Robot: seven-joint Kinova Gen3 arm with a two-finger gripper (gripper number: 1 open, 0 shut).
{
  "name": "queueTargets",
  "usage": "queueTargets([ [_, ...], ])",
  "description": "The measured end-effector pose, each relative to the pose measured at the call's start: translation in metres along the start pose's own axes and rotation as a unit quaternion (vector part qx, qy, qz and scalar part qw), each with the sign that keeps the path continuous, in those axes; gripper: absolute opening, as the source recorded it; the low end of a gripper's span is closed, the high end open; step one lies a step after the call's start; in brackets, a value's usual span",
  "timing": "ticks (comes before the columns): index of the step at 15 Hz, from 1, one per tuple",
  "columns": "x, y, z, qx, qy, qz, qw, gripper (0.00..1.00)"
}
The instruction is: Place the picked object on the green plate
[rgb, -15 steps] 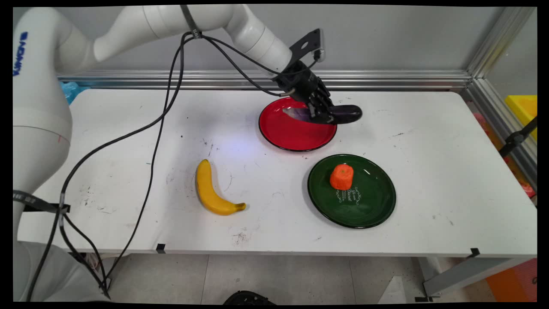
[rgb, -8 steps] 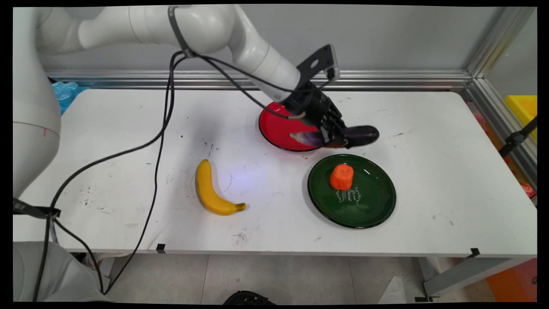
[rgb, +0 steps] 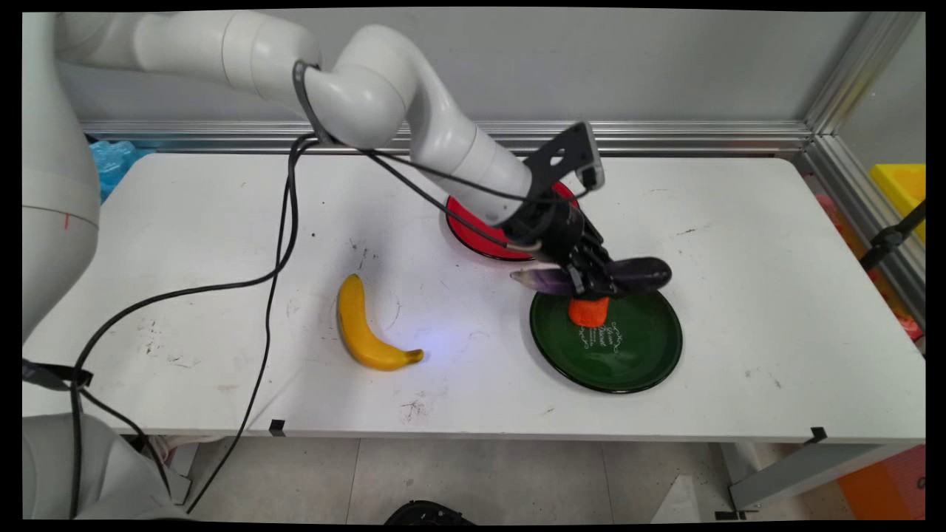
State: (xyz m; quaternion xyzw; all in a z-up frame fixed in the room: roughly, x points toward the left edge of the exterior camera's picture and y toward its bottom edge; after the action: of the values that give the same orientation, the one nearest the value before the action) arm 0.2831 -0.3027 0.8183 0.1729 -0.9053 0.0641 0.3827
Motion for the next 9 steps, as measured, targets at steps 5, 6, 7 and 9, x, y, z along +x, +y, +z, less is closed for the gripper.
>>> queueTargets([
  [5,-0.010,0.020,0.019,0.002,-0.005,-0.006,1.0000,0.00],
  [6,-0.011,0.022,0.021,0.002,-0.005,-0.006,1.0000,0.00],
  [7,-0.012,0.024,0.025,0.002,-0.005,-0.008,1.0000,0.00],
  [9,-0.015,0.027,0.031,0.003,-0.005,-0.009,0.9999,0.00],
])
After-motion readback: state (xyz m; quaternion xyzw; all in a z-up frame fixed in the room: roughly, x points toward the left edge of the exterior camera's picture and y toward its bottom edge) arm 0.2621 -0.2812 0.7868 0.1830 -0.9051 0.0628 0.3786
